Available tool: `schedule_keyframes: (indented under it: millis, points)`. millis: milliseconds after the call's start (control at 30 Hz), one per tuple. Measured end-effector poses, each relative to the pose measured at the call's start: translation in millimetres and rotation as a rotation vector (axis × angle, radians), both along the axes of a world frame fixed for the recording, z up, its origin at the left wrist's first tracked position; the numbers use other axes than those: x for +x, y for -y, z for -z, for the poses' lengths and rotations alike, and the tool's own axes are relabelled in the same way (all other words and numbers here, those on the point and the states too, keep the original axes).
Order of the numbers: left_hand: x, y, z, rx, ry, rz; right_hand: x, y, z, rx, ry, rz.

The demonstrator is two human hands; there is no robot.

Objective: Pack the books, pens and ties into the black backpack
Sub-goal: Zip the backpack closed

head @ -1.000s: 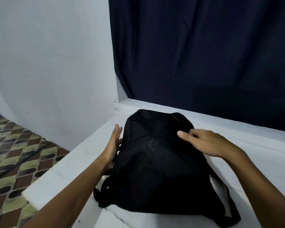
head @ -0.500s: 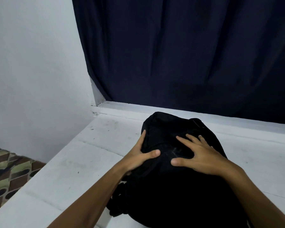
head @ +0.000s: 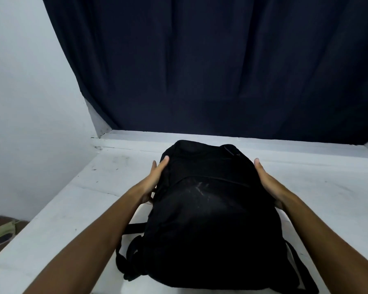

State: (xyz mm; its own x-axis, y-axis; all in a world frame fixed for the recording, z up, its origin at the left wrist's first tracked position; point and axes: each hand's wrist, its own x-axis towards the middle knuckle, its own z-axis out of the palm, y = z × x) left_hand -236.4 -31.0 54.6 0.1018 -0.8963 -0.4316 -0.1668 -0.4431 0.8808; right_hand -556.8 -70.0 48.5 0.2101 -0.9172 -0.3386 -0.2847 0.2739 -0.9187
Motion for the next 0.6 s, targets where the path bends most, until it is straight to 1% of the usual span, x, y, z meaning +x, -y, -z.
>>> schedule_keyframes:
  millis: [33,100,200,300,367,533,600]
  points:
    - [-2,3,-1,0.006,0.010,0.004,3,2,5,0.040,0.050,-0.024]
    - [-3,8,0,0.004,0.000,-0.001,7,6,10,0.079,0.054,-0.007]
    - [-6,12,7,-0.071,-0.122,0.004,1,16,21,0.063,0.089,0.024]
    - [-12,8,10,-0.194,-0.175,-0.013,13,6,8,-0.078,0.100,0.088]
    - [-12,5,9,-0.255,-0.166,-0.027,17,2,5,-0.172,0.084,0.093]
    - [-17,0,-1,-0.411,-0.056,-0.023,13,-6,-1,-0.425,0.061,0.011]
    - [-22,2,-10,-0.521,-0.004,-0.022,13,-9,-11,-0.524,0.065,-0.008]
